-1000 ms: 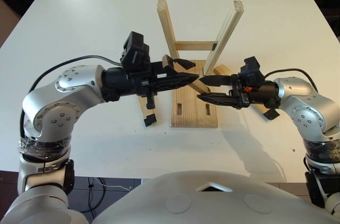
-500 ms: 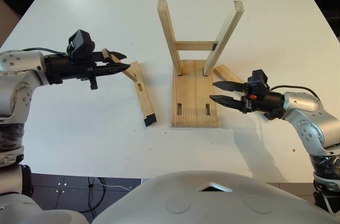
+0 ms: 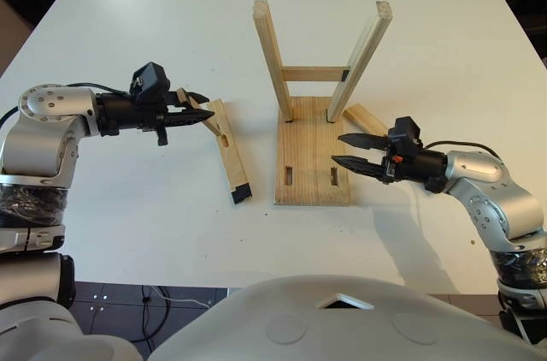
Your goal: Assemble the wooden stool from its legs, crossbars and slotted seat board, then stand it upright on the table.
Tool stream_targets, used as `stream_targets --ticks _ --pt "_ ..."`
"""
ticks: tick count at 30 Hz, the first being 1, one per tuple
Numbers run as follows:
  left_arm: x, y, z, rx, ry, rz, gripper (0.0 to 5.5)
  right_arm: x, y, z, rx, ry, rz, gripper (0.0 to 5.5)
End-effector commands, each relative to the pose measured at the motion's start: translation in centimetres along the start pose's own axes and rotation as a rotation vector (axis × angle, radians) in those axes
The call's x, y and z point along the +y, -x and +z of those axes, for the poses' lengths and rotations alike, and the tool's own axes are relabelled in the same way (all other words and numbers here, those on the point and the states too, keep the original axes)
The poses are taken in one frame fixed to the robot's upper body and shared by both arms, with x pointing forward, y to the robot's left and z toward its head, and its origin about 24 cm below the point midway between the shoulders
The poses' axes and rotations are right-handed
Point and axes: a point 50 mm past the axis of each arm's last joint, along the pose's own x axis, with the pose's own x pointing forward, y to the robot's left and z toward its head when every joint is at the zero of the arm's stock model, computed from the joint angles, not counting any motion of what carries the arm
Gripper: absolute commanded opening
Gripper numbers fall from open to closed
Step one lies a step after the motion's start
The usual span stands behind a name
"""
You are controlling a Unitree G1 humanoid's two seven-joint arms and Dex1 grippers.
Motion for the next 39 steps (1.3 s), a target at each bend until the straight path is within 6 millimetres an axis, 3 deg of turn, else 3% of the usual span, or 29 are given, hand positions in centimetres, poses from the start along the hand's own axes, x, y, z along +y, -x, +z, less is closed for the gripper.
stream_targets --ticks 1,14,24,28,39 --pt "-0.2 -0.8 -0.5 0.011 0.012 -0.029 1.29 -0.1 0.0 -0.2 0.017 0.01 -0.014 2.24" --pt "-1.3 -1.4 -3.5 0.148 0.059 -0.082 1.29 -0.2 -0.2 -0.5 0.035 0.019 -0.027 2.24" --pt "-3.4 -1.9 -4.0 0.178 0.104 -0.187 1.29 -0.3 -0.2 -0.8 0.047 0.02 -0.05 2.24" --pt "-5.0 -2.7 -5.3 0.212 0.133 -0.238 1.29 -0.3 -0.3 -1.0 0.054 0.022 -0.056 2.24" --pt "-6.4 -4.7 -8.9 0.204 0.296 -0.275 1.29 -0.7 -0.5 -1.5 0.103 0.04 -0.061 2.24"
